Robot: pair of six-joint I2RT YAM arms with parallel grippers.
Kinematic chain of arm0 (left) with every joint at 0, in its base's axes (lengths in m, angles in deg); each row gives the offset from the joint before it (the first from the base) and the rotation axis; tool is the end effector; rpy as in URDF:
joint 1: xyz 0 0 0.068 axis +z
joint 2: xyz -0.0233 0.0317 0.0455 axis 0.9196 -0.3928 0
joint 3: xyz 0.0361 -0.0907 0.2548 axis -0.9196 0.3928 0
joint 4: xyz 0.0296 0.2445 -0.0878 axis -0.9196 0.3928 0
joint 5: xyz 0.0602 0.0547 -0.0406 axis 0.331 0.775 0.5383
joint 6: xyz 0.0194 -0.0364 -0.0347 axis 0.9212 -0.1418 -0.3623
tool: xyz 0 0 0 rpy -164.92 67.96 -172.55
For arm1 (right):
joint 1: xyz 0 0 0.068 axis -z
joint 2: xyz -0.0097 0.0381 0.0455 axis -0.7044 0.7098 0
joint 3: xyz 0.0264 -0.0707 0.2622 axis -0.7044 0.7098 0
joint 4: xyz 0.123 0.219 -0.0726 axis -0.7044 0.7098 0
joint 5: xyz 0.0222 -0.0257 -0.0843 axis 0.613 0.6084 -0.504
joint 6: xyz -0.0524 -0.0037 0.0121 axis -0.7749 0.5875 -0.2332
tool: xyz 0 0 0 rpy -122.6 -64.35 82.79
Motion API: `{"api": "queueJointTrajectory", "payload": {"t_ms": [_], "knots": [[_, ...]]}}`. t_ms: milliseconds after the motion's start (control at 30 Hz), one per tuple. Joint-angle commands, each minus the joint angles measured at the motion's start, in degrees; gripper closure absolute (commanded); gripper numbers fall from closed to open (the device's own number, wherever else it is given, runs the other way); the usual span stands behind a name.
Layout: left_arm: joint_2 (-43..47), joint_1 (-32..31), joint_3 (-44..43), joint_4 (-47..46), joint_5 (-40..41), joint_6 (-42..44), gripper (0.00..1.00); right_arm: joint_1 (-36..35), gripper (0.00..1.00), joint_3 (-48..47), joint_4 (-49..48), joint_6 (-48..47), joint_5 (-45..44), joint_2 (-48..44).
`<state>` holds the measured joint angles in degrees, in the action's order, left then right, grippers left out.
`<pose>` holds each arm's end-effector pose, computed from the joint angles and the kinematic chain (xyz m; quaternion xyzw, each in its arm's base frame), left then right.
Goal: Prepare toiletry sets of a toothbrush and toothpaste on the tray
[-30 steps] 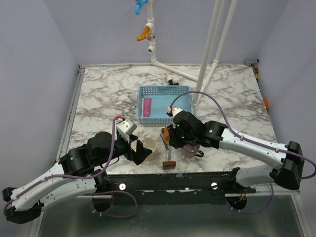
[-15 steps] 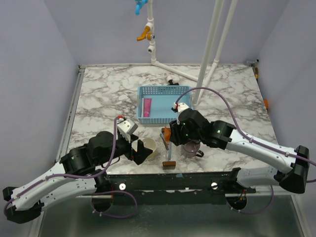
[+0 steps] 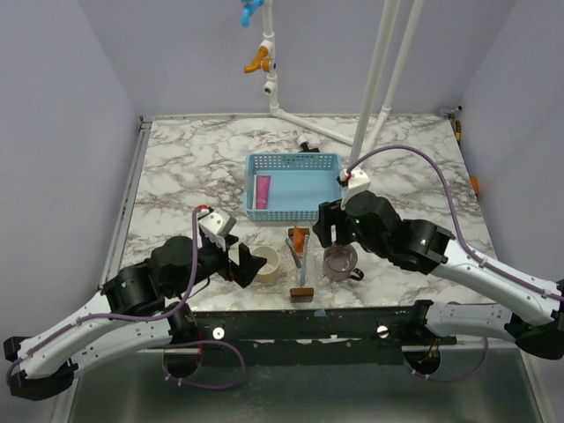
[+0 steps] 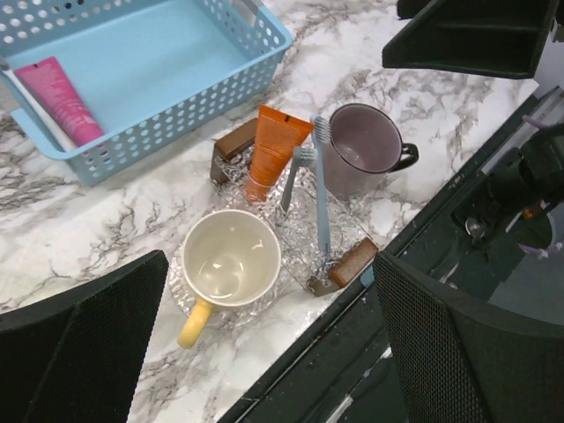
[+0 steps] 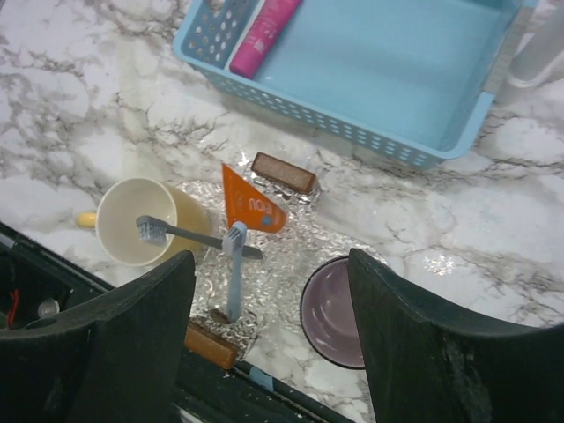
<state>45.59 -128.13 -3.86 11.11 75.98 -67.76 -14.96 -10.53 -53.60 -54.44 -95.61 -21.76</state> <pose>0.0605 -0.0956 0.3293 0.2379 0.7770 -0.3102 0.4935 0.1247 0.1881 0.3527 -0.1671 0.8574 0.1938 0.4465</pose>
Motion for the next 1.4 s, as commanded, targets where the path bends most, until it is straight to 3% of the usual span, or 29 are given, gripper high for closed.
{"api": "queueJointTrajectory", "payload": {"t_ms": [0, 167, 300, 533, 800, 1133, 1367], "knots": [[2.1, -0.3, -1.9, 0.8, 6.6, 0.5, 0.01, -0.4, 0.24, 1.6, 1.3, 0.1, -10.8, -1.8], [2.8, -0.3, -1.8, 1.1, 8.5, 0.4, 0.01, -0.3, 0.17, 3.6, 1.5, 0.7, -17.0, -3.2], [3.3, -0.2, -1.7, 1.4, 10.3, -0.1, 0.01, -0.4, 0.0, 4.8, 1.6, 1.9, -20.9, -5.0], [4.8, -0.2, -1.2, 2.4, 14.9, -1.2, 0.01, -0.4, 0.0, 7.5, 2.3, 6.5, -24.7, -7.6], [8.0, -0.3, 1.4, 3.4, 19.8, -4.7, 0.01, -0.4, 0.0, 8.8, 12.3, 23.5, -35.4, -5.9], [14.4, -0.2, 3.7, 2.9, 24.6, -6.7, 0.01, -0.4, 0.0, 10.4, 17.0, 27.7, -36.2, -6.5], [16.7, -0.3, 3.6, 3.3, 24.9, -6.7, 0.01, -0.4, 0.0, 12.7, 12.6, 23.0, -34.8, -12.3]]}}
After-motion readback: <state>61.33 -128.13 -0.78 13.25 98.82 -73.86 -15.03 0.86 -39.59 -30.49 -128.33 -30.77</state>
